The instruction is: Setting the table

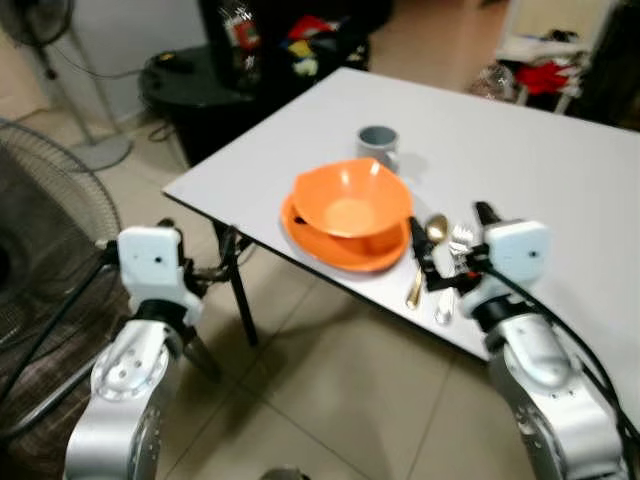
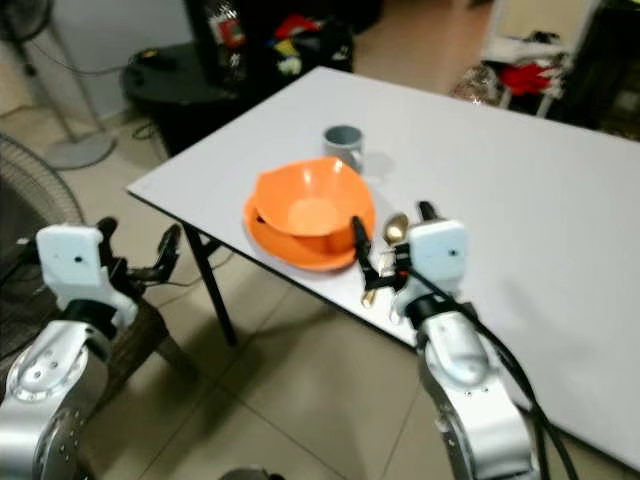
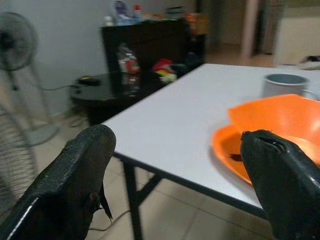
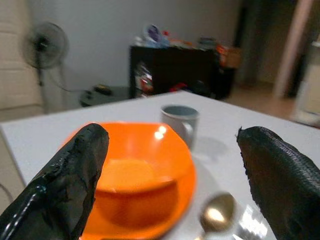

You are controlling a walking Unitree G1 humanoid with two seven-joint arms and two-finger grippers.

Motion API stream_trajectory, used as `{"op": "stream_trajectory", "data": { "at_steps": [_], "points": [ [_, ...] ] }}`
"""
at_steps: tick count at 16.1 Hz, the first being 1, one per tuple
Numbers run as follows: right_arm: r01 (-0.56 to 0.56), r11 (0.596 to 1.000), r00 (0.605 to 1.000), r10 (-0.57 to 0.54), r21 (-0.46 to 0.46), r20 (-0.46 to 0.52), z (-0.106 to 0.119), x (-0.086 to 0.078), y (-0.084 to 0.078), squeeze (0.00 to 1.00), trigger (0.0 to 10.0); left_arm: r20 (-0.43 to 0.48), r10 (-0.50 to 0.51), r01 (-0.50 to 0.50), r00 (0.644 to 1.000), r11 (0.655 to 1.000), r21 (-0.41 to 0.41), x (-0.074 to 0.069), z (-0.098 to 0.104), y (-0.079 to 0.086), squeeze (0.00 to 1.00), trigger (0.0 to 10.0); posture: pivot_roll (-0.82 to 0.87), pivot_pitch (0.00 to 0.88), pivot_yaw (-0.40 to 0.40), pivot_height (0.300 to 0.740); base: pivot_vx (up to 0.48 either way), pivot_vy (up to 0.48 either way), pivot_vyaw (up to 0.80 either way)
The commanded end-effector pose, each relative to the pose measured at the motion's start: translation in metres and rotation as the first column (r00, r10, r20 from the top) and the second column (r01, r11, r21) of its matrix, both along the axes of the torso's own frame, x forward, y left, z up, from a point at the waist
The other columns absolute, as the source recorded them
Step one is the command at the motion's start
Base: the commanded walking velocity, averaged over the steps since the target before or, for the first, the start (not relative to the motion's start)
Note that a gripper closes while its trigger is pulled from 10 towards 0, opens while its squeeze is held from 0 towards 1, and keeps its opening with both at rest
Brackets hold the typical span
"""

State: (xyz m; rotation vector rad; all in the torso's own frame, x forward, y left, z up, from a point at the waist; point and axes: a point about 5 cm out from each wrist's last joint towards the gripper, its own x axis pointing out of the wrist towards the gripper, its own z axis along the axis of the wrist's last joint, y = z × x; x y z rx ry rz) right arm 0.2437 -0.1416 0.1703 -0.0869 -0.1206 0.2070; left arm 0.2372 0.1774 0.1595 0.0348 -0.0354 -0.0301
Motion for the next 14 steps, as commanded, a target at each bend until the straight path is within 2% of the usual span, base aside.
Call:
{"op": "stream_trajectory", "data": {
  "at_steps": [1, 3, 4, 5, 6, 8, 9, 11, 12, 14],
  "points": [
    [0.008, 1.000, 1.000, -0.007, -0.007, 0.012, 0.002, 0.001, -0.002, 1.00, 10.0, 0.012, 0.011, -0.011, 1.000, 1.000, 0.005, 0.001, 0.002, 0.001, 1.00, 10.0, 0.11, 0.000, 0.077, 0.740, 0.000, 0.000, 0.80],
    [0.021, 1.000, 1.000, -0.021, -0.012, 0.004, -0.002, 0.005, -0.007, 1.00, 10.0, 0.001, 0.030, -0.030, 1.000, 0.999, 0.028, 0.001, 0.000, 0.004, 1.00, 10.0, 0.12, 0.000, 0.065, 0.740, 0.000, 0.000, 0.80],
    [0.026, 1.000, 1.000, -0.025, -0.018, 0.016, 0.000, 0.009, -0.009, 1.00, 10.0, -0.002, 0.069, -0.068, 0.998, 0.995, 0.078, 0.001, 0.000, 0.009, 1.00, 10.0, 0.13, 0.000, 0.057, 0.740, 0.000, 0.000, 0.80],
    [0.007, 0.999, 1.000, -0.006, -0.044, 0.018, 0.003, 0.011, -0.007, 1.00, 10.0, -0.007, 0.008, -0.008, 1.000, 0.996, 0.086, -0.002, 0.001, 0.009, 1.00, 10.0, 0.12, 0.000, 0.067, 0.740, 0.000, 0.000, 0.80],
    [0.003, 0.998, 1.000, -0.002, -0.057, 0.011, 0.002, 0.010, -0.008, 1.00, 10.0, -0.031, 0.004, -0.002, 0.999, 0.996, 0.088, -0.002, -0.002, 0.008, 1.00, 10.0, 0.12, 0.000, 0.068, 0.740, 0.000, 0.000, 0.80],
    [0.024, 0.999, 0.999, -0.025, -0.035, -0.038, -0.006, 0.007, -0.013, 1.00, 10.0, -0.046, -0.039, 0.044, 0.998, 0.993, 0.110, -0.003, -0.002, 0.000, 1.00, 10.0, 0.13, 0.000, 0.061, 0.740, 0.000, 0.000, 0.80],
    [0.006, 1.000, 0.998, -0.006, 0.004, -0.055, -0.008, 0.007, -0.009, 1.00, 10.0, -0.032, -0.042, 0.046, 0.999, 0.992, 0.115, -0.003, 0.001, 0.000, 1.00, 10.0, 0.13, 0.000, 0.061, 0.740, 0.000, 0.000, 0.80],
    [-0.011, 1.000, 0.999, 0.013, 0.028, -0.052, -0.006, 0.008, -0.003, 1.00, 10.0, -0.035, -0.042, 0.045, 0.998, 0.993, 0.105, -0.001, -0.001, 0.001, 0.95, 10.0, 0.12, 0.000, 0.075, 0.740, 0.000, 0.000, 0.80],
    [-0.003, 0.999, 0.999, 0.005, 0.035, -0.054, -0.007, 0.007, -0.004, 1.00, 10.0, -0.039, -0.050, 0.054, 0.998, 0.994, 0.090, 0.000, -0.001, -0.001, 0.93, 10.0, 0.12, 0.000, 0.079, 0.740, 0.000, 0.000, 0.80],
    [0.062, 0.997, 0.996, -0.058, 0.053, -0.070, -0.010, 0.007, -0.012, 1.00, 10.0, -0.060, -0.084, 0.086, 0.995, 0.996, 0.037, 0.003, 0.001, -0.010, 0.84, 10.0, 0.11, 0.000, 0.083, 0.740, 0.000, 0.000, 0.80]
  ]
}}
